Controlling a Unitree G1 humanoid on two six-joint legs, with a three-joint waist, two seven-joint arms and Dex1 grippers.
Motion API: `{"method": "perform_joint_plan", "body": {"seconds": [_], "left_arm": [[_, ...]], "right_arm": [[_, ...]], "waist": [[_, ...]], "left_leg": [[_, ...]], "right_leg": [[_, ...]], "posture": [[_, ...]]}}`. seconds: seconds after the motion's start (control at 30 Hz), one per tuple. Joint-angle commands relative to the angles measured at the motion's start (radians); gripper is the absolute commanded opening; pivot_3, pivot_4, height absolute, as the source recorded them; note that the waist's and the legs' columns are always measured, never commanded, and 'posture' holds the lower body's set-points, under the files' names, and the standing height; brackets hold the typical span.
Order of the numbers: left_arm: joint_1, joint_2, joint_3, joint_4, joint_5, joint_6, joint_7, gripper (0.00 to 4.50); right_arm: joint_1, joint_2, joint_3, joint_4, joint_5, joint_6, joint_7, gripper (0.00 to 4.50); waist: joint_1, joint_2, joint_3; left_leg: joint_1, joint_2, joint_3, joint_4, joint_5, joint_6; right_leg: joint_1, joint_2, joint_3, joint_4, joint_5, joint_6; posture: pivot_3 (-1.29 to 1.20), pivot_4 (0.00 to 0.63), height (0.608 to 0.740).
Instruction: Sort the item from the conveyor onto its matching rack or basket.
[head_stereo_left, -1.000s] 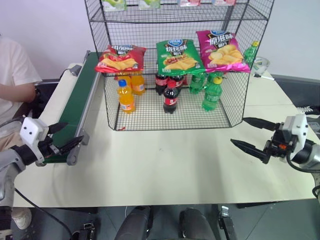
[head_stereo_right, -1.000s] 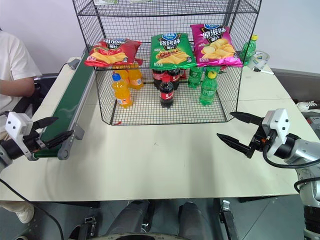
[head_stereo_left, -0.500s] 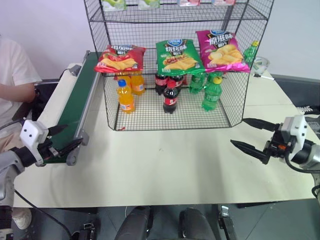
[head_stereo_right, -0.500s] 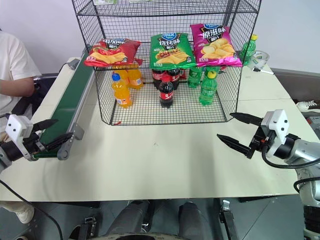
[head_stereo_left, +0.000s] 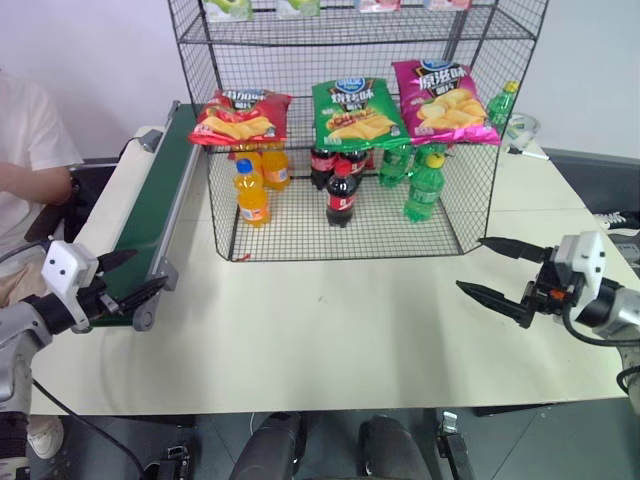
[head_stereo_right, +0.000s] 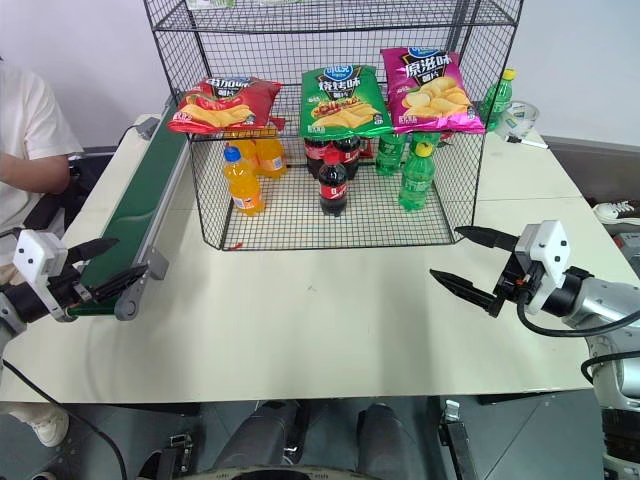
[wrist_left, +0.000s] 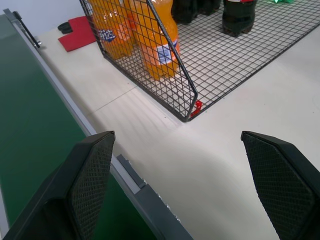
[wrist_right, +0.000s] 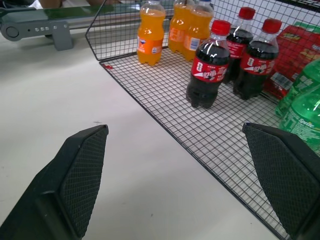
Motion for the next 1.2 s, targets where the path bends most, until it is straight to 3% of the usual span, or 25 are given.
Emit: {"method": "perform_joint_plan", "body": {"seconds": [0.03,1.2], "left_arm": [[0.0,0.001,0.03,-0.025,-0.016,-0.028,-0.001,4.22],[0.05,-0.019,0.067,-0.11,-0.11,0.018,-0.015,4.22]], "right_arm": [[-0.008,-0.006,-0.017,-0.008,0.001,-0.02,0.003,4.5],[-0.055,0.023,0.042,-0.009,-0.003,-0.004,-0.011,4.5]], "waist": [[0.0,0.0,0.0],[0.0,0.0,0.0]], "left_leg": [[0.0,0.0,0.0,0.0,0.0,0.0],[0.0,0.0,0.0,-0.002,0.0,0.0]], "right_leg": [[0.0,0.0,0.0,0.0,0.0,0.0],[0.0,0.0,0.0,-0.003,0.0,0.0]], "posture": [[0.0,0.15,0.74],[0.0,0.15,0.74]]}}
